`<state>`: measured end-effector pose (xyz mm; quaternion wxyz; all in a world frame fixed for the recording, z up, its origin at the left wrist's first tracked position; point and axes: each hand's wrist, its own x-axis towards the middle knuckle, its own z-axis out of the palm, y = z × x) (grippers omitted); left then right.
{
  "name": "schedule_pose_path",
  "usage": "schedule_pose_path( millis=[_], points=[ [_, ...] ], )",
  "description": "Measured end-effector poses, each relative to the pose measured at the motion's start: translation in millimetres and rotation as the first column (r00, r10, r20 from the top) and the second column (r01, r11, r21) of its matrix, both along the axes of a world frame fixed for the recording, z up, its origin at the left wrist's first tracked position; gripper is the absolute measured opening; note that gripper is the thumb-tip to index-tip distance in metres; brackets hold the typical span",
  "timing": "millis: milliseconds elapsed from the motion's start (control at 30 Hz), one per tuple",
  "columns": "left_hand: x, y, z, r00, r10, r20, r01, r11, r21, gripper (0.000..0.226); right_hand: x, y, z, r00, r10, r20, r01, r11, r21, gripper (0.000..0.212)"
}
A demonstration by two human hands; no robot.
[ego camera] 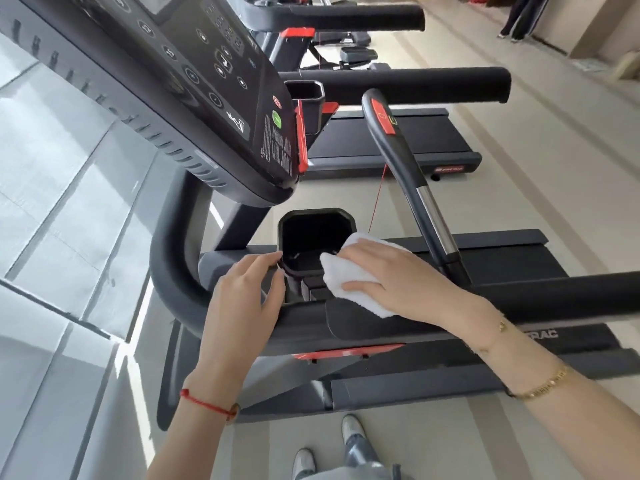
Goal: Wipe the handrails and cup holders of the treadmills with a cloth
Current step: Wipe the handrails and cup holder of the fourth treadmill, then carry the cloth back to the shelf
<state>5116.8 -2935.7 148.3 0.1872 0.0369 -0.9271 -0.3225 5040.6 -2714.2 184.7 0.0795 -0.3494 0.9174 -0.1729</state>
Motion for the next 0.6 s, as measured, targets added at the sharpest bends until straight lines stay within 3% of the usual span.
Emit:
schedule_pose_path(
  millis=[133, 300, 600],
  points=[
    [0, 3, 10, 0.991, -0.124, -0.044, 0.124, 0.992, 0.000, 0.032, 34, 16, 8, 0.972, -0.232, -0.035, 0.222, 0.959, -0.177, 0.038],
    [-1, 25, 24, 0.951, -0.303, -0.066, 0.302, 0.953, -0.024, 0.033, 91, 43, 8, 0.850, -0.512, -0.124, 0.470, 0.843, -0.261, 0.042],
    [18, 117, 23, 0.769, -0.639, -0.011, 0.639, 0.768, 0.040, 0.030, 195, 105, -9, 0.571, -0.821, 0.027, 0.779, 0.531, -0.333, 0.035]
  ],
)
